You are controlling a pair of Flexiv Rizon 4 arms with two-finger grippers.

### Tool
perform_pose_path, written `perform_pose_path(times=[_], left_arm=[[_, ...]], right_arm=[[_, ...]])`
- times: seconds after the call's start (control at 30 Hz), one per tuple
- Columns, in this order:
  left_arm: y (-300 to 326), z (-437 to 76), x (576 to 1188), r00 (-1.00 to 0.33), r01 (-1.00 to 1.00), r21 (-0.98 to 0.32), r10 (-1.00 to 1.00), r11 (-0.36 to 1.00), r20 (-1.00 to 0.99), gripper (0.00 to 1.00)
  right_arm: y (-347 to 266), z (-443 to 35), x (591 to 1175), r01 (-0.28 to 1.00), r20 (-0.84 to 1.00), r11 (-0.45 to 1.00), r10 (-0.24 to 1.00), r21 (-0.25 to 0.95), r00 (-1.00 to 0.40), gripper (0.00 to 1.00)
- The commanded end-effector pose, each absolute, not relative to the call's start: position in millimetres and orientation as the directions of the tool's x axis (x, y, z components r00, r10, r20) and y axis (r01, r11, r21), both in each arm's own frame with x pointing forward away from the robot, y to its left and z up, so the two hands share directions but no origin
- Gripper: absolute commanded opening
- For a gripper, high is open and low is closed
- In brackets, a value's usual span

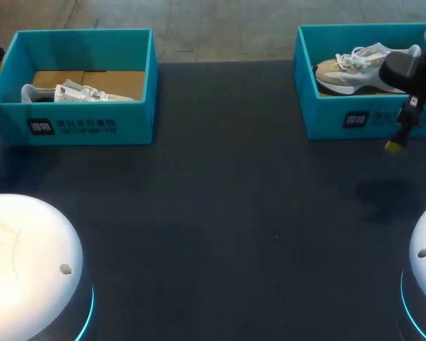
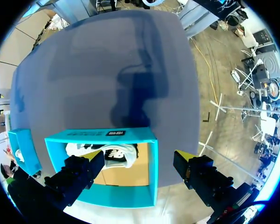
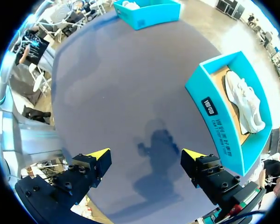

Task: Take the shoe out of the shoebox, open the shoe tongue, remove and reinsert the insole, then place the shoe into the shoebox

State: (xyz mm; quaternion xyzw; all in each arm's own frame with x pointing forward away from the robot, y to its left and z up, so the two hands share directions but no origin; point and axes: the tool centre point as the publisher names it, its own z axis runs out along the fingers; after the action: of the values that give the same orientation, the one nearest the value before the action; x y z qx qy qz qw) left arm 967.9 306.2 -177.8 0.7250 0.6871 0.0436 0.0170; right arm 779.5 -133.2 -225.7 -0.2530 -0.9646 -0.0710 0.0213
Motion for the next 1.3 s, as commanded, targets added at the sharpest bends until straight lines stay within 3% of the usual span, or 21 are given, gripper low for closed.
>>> perform_pose_path(times=[0.03, 0.2, 0.47, 0.73, 0.97, 1.3], left_arm=[[306, -178, 966, 0.052, 0.995, 0.087, 0.998, -0.055, 0.043, 1.00], [306, -178, 966, 0.052, 0.995, 0.087, 0.998, -0.055, 0.043, 1.00], [306, -178, 966, 0.052, 0.995, 0.087, 0.998, -0.055, 0.043, 1.00], [306, -178, 966, 0.052, 0.995, 0.087, 0.998, -0.055, 0.043, 1.00], [306, -178, 966, 0.052, 0.995, 0.087, 0.998, -0.055, 0.043, 1.00], [306, -178, 966, 0.052, 0.995, 0.087, 0.998, -0.055, 0.043, 1.00]], right_arm=[[-133, -225, 777, 0.492, 0.072, 0.861, 0.487, 0.126, -0.871, 1.00], [-136, -219, 778, 0.498, 0.055, 0.858, 0.496, 0.127, -0.867, 1.00], [-158, -180, 817, 0.548, -0.059, 0.837, 0.548, 0.017, -0.835, 1.00], [-191, -168, 857, 0.714, -0.013, 0.698, 0.715, -0.051, -0.699, 1.00], [-215, -163, 890, 0.774, 0.008, 0.633, 0.774, -0.008, -0.633, 1.00], [-216, -157, 899, 0.750, -0.021, 0.661, 0.750, 0.033, -0.661, 1.00]])
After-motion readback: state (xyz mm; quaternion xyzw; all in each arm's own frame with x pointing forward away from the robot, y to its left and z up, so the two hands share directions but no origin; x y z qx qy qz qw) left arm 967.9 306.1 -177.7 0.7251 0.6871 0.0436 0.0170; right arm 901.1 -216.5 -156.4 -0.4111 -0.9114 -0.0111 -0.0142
